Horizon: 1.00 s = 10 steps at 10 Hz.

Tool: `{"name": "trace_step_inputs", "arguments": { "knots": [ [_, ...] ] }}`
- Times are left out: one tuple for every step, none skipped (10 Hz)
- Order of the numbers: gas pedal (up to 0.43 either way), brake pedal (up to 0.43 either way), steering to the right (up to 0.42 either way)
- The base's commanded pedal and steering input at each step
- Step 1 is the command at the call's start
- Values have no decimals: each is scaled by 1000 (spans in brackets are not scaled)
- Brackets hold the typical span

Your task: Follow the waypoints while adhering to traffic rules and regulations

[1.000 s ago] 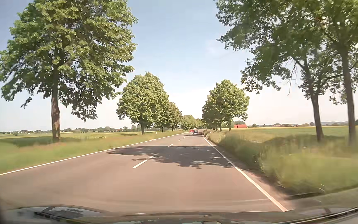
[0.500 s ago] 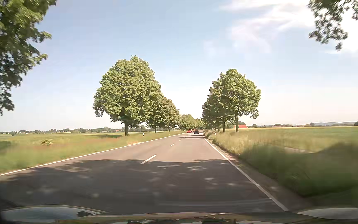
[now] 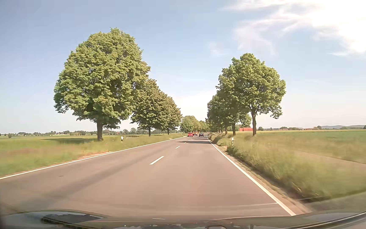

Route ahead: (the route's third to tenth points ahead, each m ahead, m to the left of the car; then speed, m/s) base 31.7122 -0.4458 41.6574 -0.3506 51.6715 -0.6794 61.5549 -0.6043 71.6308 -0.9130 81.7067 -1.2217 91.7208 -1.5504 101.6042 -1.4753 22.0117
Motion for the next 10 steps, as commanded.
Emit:
{"name": "trace_step_inputs", "arguments": {
  "knots": [
    [220, 0, 2],
    [220, 0, 2],
    [220, 0, 2],
    [220, 0, 2],
    [220, 0, 2],
    [220, 0, 2],
    [220, 0, 2],
    [220, 0, 2],
    [220, 0, 2],
    [220, 0, 2]
  ]
}}
